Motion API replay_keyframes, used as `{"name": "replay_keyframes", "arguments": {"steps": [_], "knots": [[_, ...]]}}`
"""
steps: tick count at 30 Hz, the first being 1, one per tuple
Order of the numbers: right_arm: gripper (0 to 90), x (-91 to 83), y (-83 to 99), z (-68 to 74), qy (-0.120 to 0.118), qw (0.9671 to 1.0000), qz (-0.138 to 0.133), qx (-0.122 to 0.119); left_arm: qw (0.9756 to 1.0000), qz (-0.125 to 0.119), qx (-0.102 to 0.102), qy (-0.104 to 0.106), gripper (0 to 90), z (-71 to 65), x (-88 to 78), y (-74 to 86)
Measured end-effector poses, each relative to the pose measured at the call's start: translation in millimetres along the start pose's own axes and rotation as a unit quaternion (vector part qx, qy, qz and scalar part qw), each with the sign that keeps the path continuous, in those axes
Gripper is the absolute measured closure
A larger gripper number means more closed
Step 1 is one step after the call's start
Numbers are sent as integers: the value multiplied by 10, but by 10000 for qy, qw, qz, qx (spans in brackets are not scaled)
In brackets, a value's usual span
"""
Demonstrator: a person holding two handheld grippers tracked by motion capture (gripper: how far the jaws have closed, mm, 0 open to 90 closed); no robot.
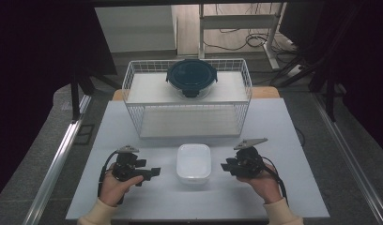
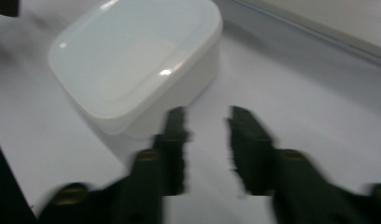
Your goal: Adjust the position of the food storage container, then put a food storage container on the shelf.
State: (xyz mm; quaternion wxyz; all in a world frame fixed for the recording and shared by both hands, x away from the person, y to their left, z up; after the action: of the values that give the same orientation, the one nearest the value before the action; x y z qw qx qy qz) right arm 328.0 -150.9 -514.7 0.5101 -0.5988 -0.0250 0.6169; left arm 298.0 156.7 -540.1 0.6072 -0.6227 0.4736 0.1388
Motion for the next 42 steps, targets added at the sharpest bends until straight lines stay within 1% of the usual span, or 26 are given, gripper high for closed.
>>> {"name": "replay_keyframes", "arguments": {"steps": [1, 3, 7, 10, 13, 19, 21, 23, 25, 28, 36, 42], "knots": [[432, -2, 21, 7, 66, 10000, -1, 56, 10000, 1, -5, -3, 221, 3, -4, -1], [350, -13, 49, 21, 92, 9998, -78, 158, 10000, -20, -10, -18, 221, 12, -13, -5], [295, -35, 60, 31, 29, 9992, -239, 332, 9999, -96, -26, -24, 220, 19, -37, -23], [267, -49, 48, 31, 23, 9987, -343, 375, 9999, -142, -43, -47, 220, 22, -53, -31], [253, -54, 50, 45, -59, 9985, -373, 399, 9998, -180, -78, -50, 219, 17, -64, -42], [239, -74, 45, 27, -95, 9977, -449, 493, 9997, -218, -107, -37, 217, -21, -59, -60], [235, -83, 35, 21, -154, 9969, -529, 570, 9997, -233, -92, -11, 215, -48, -58, -70], [237, -82, 27, 25, -194, 9965, -578, 572, 9996, -259, -97, 82, 213, -85, -63, -84], [240, -76, 23, 33, -227, 9963, -587, 592, 9995, -281, -103, 129, 211, -111, -65, -98], [244, -62, 14, 42, -280, 9959, -602, 619, 9994, -300, -105, 143, 210, -141, -63, -115], [251, -35, 10, 50, -305, 9960, -578, 607, 9995, -272, -130, 124, 212, -136, -39, -121], [264, 1, -11, 71, -350, 9957, -569, 640, 9993, -311, -162, 137, 212, -145, -44, -143]]}}
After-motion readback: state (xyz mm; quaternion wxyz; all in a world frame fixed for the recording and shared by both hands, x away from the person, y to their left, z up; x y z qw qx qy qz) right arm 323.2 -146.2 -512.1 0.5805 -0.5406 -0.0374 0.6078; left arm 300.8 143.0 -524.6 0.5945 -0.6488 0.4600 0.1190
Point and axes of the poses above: each handheld gripper's, and its own axes: x roughly forward along the jaws, y roughly out of its underside, z roughly to its left, the point moved 7 cm from there along x, roughly forward along the jaws, and after that the axes turned 11 degrees about -y, right-handed, at the moved point
